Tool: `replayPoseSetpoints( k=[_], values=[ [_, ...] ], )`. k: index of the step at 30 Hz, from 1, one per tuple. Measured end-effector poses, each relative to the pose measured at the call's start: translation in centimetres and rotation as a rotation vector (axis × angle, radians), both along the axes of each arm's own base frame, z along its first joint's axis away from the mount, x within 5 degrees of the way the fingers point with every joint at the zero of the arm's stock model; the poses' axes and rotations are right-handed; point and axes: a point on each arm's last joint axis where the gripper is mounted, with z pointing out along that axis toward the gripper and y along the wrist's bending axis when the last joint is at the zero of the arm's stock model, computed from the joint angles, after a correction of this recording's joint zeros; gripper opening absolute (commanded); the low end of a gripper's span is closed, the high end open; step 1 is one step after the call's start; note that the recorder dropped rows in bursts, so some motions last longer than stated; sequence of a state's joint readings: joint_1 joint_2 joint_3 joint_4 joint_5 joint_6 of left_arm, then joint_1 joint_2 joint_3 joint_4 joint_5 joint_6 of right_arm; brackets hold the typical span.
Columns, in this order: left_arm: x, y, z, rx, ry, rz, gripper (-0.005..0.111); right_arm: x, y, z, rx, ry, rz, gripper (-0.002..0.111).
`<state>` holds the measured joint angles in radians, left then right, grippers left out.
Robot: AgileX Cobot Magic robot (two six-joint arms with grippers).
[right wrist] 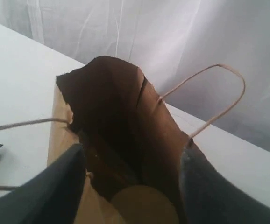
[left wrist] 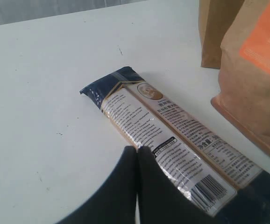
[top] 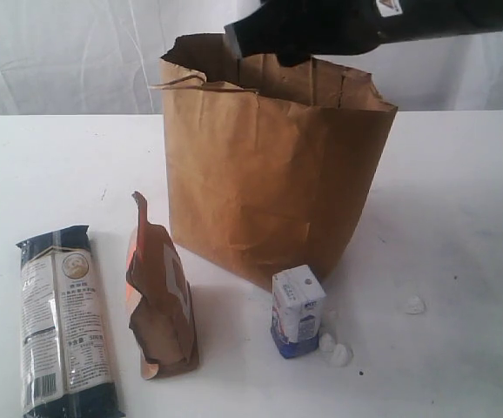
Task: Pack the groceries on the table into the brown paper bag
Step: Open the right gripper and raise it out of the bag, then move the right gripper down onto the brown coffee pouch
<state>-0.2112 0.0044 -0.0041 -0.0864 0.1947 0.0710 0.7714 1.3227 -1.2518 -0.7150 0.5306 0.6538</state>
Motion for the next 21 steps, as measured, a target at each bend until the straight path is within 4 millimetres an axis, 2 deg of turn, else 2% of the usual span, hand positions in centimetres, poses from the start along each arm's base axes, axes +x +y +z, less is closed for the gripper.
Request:
replayPoseSetpoints(
  k=[8, 12, 13, 14, 17, 21],
  values=[
    [0.0, 0.0, 0.0, 0.0, 0.0, 0.0, 0.0, -3.7, -3.5, 0.3, 0.04, -0.008, -0.02, 0.05],
    [0.0, 0.0, 0.0, 0.0, 0.0, 0.0, 0.0, -5.9, -6.1, 0.6, 0.078, -0.015, -0.068, 0.05],
    [0.0, 0.0, 0.0, 0.0, 0.0, 0.0, 0.0, -7.1, -7.6, 0.5, 0.086, -0.009, -0.105, 0.05],
    [0.0, 0.0, 0.0, 0.0, 0.0, 0.0, 0.0, -7.6, -8.3, 0.4, 0.089, -0.004, -0.121, 0.05],
    [0.0, 0.0, 0.0, 0.0, 0.0, 0.0, 0.0, -10.3, -11.6, -1.2, 0.091, 0.077, -0.215, 0.05],
    [0.0, 0.0, 0.0, 0.0, 0.0, 0.0, 0.0, -12.6, -13.3, -3.5, 0.085, 0.215, -0.225, 0.05]
  ],
)
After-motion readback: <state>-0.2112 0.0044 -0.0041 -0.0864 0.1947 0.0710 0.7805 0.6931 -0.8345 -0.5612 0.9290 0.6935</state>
